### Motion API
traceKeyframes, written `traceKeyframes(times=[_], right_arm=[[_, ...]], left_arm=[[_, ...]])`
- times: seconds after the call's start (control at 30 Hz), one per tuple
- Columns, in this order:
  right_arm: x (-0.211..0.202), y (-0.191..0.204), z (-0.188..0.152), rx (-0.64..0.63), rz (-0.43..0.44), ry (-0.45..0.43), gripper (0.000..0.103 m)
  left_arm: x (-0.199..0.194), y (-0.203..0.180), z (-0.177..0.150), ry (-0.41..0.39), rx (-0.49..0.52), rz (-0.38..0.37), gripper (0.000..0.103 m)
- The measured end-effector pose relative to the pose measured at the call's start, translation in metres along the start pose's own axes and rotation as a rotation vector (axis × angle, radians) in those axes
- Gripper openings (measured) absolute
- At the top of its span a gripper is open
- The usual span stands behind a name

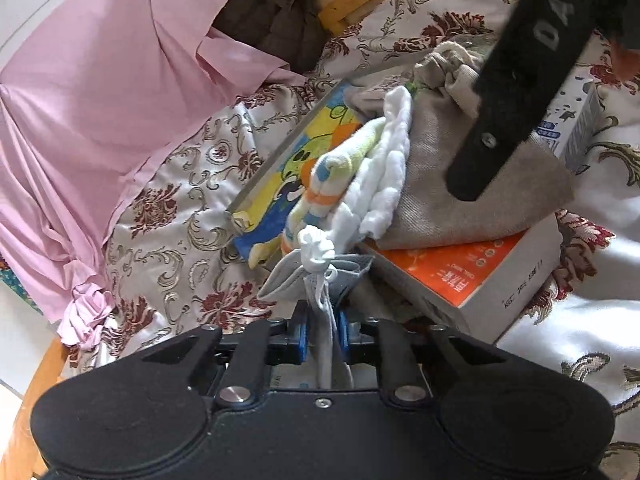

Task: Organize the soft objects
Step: 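Lift the grey cloth with the left gripper while the right gripper grasps the beige drawstring bag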

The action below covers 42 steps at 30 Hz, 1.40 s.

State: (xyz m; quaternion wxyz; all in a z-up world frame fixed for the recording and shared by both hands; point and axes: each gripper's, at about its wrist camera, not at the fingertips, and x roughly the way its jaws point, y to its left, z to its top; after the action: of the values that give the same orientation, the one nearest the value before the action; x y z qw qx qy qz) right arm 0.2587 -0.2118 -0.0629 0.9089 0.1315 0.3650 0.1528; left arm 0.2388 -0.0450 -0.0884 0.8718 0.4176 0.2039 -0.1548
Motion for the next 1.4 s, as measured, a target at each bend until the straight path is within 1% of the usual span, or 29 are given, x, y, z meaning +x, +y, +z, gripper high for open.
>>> traceKeyframes(times=[0.03,0.07,0.1,0.13,0.2,0.27,0.33,0.4,0.43,0.5,0.6,0.73,0.83,0.87,0.97,1.0,1.07,1.13,1.17,1.23,1.3,1.4], right_arm=[[0.000,-0.001,0.000,0.003,0.004,0.002,0.066],[0.000,-0.002,-0.001,0.004,0.005,0.003,0.062],[0.000,-0.002,-0.001,0.004,0.001,0.004,0.056],[-0.001,-0.002,-0.001,0.004,-0.003,0.004,0.052],[-0.002,-0.003,-0.002,0.010,-0.005,0.003,0.049],[-0.003,-0.003,-0.002,0.020,-0.007,0.007,0.041],[-0.005,-0.002,-0.004,0.018,-0.017,0.005,0.029],[-0.009,0.002,-0.005,-0.013,-0.041,-0.004,0.023],[-0.011,0.004,-0.006,-0.028,-0.055,-0.010,0.020],[-0.018,0.007,-0.007,-0.047,-0.078,-0.022,0.017],[-0.033,0.008,-0.010,-0.049,-0.124,-0.034,0.014],[-0.051,0.002,-0.012,-0.015,-0.176,-0.058,0.012],[-0.056,-0.003,-0.013,-0.006,-0.224,-0.071,0.012],[-0.056,-0.005,-0.013,0.002,-0.227,-0.069,0.012],[-0.055,-0.008,-0.015,0.015,-0.204,-0.051,0.014],[-0.054,-0.009,-0.016,0.016,-0.197,-0.044,0.018],[-0.050,-0.009,-0.016,0.016,-0.194,-0.031,0.021],[-0.046,-0.011,-0.016,0.024,-0.187,-0.018,0.035],[-0.043,-0.011,-0.017,0.028,-0.184,-0.013,0.038],[-0.040,-0.011,-0.018,0.029,-0.175,-0.002,0.048],[-0.037,-0.008,-0.019,0.015,-0.167,0.008,0.055],[-0.031,0.000,-0.021,-0.037,-0.176,0.020,0.061]], left_arm=[[-0.001,0.001,0.001,0.004,-0.005,0.002,0.015],[-0.003,0.003,0.002,0.005,-0.016,0.001,0.015],[-0.005,0.005,0.003,0.004,-0.031,-0.005,0.015],[-0.008,0.007,0.004,0.002,-0.049,-0.011,0.014],[-0.014,0.011,0.007,-0.004,-0.084,-0.021,0.013],[-0.020,0.016,0.010,-0.009,-0.132,-0.033,0.012],[-0.027,0.023,0.012,-0.006,-0.210,-0.054,0.012],[-0.035,0.032,0.012,0.000,-0.328,-0.104,0.012],[-0.040,0.037,0.011,0.001,-0.388,-0.138,0.012],[-0.047,0.038,0.011,0.007,-0.456,-0.176,0.012],[-0.056,0.036,0.013,0.007,-0.499,-0.210,0.012],[-0.066,0.031,0.016,0.005,-0.541,-0.256,0.012],[-0.066,0.026,0.020,0.026,-0.595,-0.290,0.012],[-0.065,0.023,0.021,0.035,-0.617,-0.307,0.012],[-0.064,0.016,0.023,0.048,-0.630,-0.329,0.012],[-0.064,0.015,0.023,0.050,-0.630,-0.332,0.012],[-0.062,0.017,0.022,0.053,-0.645,-0.335,0.012],[-0.061,0.020,0.019,0.060,-0.669,-0.326,0.011],[-0.060,0.021,0.019,0.065,-0.673,-0.318,0.011],[-0.055,0.023,0.017,0.087,-0.680,-0.299,0.012],[-0.051,0.025,0.015,0.108,-0.691,-0.294,0.011],[-0.045,0.027,0.013,0.124,-0.710,-0.294,0.011]])
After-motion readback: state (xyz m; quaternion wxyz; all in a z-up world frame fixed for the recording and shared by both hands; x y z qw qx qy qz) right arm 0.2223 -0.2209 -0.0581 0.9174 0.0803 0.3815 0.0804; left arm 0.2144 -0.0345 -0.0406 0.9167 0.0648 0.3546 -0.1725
